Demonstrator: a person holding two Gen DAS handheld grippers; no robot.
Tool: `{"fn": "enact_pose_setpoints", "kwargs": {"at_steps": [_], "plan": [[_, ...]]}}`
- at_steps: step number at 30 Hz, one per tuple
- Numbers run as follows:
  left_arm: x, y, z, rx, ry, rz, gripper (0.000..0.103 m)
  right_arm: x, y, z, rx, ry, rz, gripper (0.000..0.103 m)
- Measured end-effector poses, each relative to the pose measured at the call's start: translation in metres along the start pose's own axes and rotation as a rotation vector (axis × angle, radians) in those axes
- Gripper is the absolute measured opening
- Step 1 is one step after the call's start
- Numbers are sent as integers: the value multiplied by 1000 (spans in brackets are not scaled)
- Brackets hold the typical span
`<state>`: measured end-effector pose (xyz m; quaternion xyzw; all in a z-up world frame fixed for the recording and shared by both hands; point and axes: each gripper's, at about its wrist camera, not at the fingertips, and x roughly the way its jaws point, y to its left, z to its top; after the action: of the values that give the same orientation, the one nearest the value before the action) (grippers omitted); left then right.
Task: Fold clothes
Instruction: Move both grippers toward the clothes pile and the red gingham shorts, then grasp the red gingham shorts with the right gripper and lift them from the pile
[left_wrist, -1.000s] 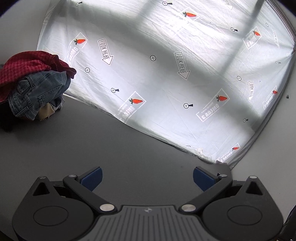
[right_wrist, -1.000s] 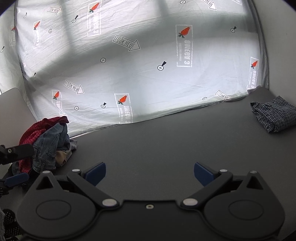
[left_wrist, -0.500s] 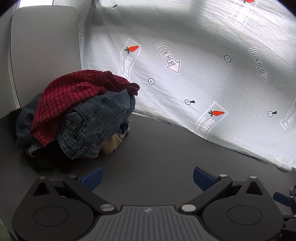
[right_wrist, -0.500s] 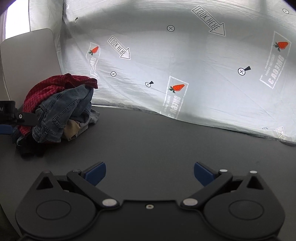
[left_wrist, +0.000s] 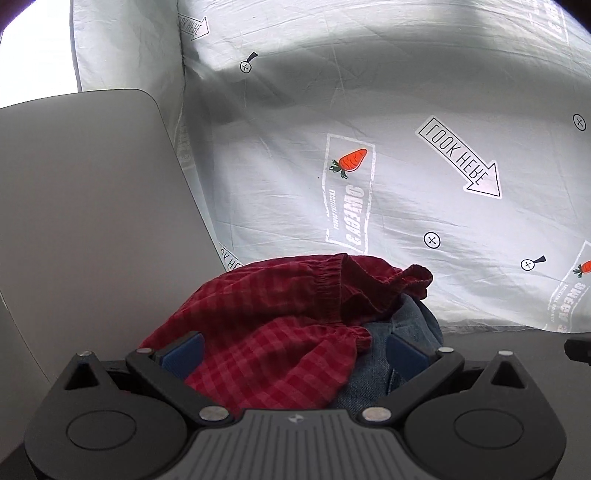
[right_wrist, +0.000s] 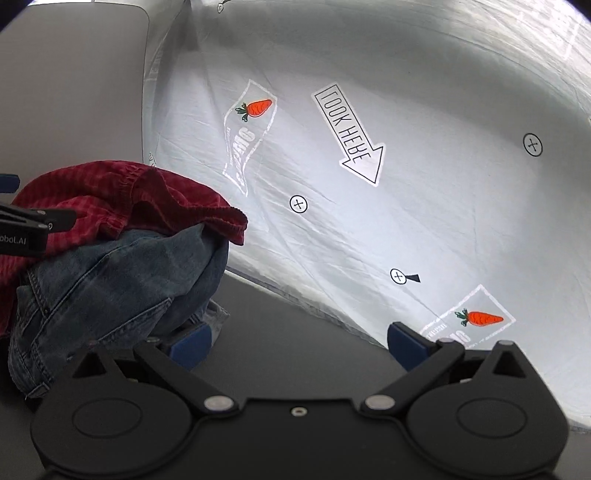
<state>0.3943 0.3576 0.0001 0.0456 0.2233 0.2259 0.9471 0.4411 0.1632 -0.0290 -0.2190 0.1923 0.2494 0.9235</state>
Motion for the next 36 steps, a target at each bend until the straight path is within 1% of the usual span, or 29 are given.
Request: {"fn": "enact_pose_setpoints", "kwargs": {"at_steps": [2, 5, 6, 7, 8, 9, 10, 12, 14, 15, 16, 17, 18, 19, 21, 23, 25, 28, 29, 31, 33, 34, 35, 36], "plan": [[24, -3, -2, 22, 15, 3, 103, 31, 14, 23, -48, -16, -5, 102], [53, -8, -14, 84, 36, 17, 103, 84, 27, 45, -151, -65, -1, 101], [59, -8, -18, 90, 40, 9, 103, 101, 32, 53, -185, -81, 1, 99], [63, -7, -21, 77, 40, -3, 103, 115, 36, 56, -215, -85, 24, 96], [65, -3, -24, 44, 43, -16, 103, 129, 40, 59, -245, -88, 47, 95], [66, 1, -26, 6, 46, -30, 103, 141, 46, 61, -280, -86, 59, 91], [67, 6, -27, -35, 52, -45, 103, 153, 52, 60, -326, -87, 66, 84], [69, 13, -29, -91, 61, -66, 103, 177, 66, 60, -419, -89, 79, 76], [69, 16, -31, -118, 66, -74, 103, 187, 71, 60, -441, -93, 97, 61], [69, 16, -31, -120, 67, -71, 103, 192, 73, 59, -453, -95, 106, 44], [67, 15, -30, -120, 68, -66, 103, 194, 74, 63, -439, -98, 137, 24], [66, 14, -30, -118, 71, -59, 103, 192, 74, 64, -427, -106, 155, 19], [65, 12, -29, -117, 75, -53, 103, 186, 75, 65, -424, -131, 145, 14], [65, 11, -27, -120, 79, -48, 103, 180, 75, 65, -420, -155, 136, 11], [59, 10, -25, -131, 91, -36, 103, 159, 72, 66, -412, -224, 80, 10], [50, 6, -22, -136, 91, -35, 103, 135, 59, 72, -348, -258, 60, 10], [36, 0, -18, -136, 78, -50, 103, 107, 43, 78, -288, -283, 61, 10], [10, -16, -12, -114, 56, -75, 103, 55, 22, 82, -259, -319, 88, 11], [2, -23, -11, -94, 49, -67, 103, 36, 17, 81, -250, -330, 100, 11], [-11, -36, -11, -49, 33, -42, 103, 6, 12, 76, -267, -379, 65, 11], [-20, -49, -14, -13, 41, -18, 103, -17, 9, 71, -323, -425, -9, 10], [-24, -55, -15, 7, 52, -1, 103, -30, 3, 70, -323, -442, -33, 10], [-29, -60, -14, 25, 51, 14, 103, -41, -6, 71, -299, -446, -36, 10], [-37, -64, -12, 34, 36, 22, 103, -51, -15, 72, -275, -449, -39, 10]]}}
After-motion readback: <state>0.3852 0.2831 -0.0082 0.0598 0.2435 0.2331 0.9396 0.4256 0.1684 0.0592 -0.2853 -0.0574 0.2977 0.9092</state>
